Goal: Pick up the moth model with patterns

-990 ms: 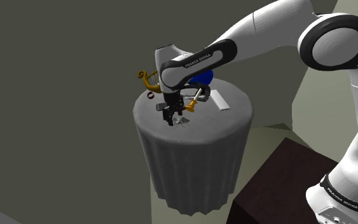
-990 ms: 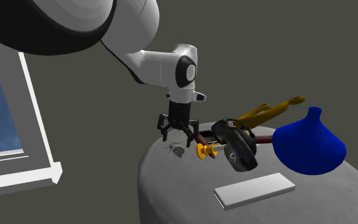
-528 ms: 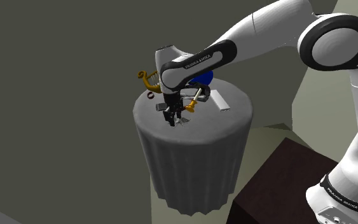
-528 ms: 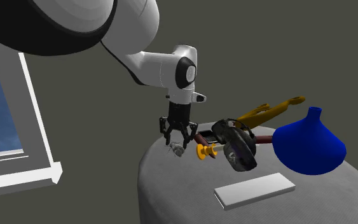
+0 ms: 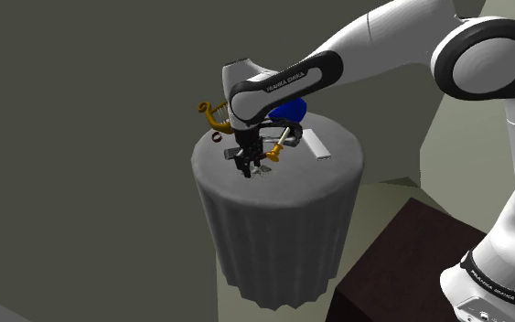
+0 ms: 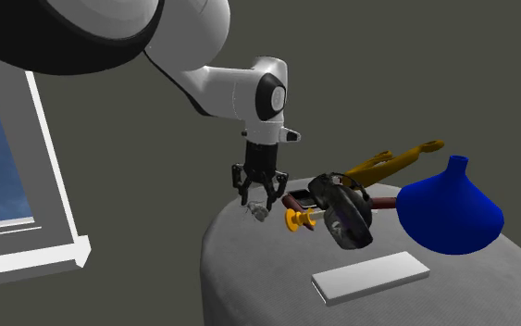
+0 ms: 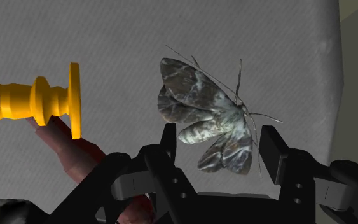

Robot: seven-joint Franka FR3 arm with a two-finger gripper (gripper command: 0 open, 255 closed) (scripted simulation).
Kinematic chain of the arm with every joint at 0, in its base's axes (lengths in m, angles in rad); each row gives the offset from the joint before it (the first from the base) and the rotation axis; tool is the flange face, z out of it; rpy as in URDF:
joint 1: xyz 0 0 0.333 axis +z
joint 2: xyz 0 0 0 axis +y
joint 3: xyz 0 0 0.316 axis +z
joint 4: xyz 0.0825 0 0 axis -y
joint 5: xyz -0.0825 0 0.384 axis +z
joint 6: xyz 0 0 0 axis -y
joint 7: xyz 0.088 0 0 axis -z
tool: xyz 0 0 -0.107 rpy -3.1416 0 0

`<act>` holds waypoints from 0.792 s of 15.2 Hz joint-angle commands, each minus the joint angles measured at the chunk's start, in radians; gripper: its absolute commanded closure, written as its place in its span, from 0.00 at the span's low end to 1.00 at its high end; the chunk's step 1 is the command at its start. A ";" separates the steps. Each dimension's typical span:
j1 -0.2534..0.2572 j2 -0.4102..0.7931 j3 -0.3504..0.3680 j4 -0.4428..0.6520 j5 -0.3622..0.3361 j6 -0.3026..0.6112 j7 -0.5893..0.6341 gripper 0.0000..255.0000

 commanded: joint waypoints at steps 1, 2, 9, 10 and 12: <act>-0.001 -0.008 0.001 0.012 0.001 -0.021 -0.001 1.00; -0.001 -0.012 0.001 0.019 0.002 -0.032 -0.001 1.00; -0.001 -0.037 0.003 0.077 0.006 -0.114 0.000 1.00; -0.001 -0.040 0.004 0.086 0.006 -0.126 0.000 1.00; -0.001 -0.043 0.004 0.097 0.007 -0.140 0.000 1.00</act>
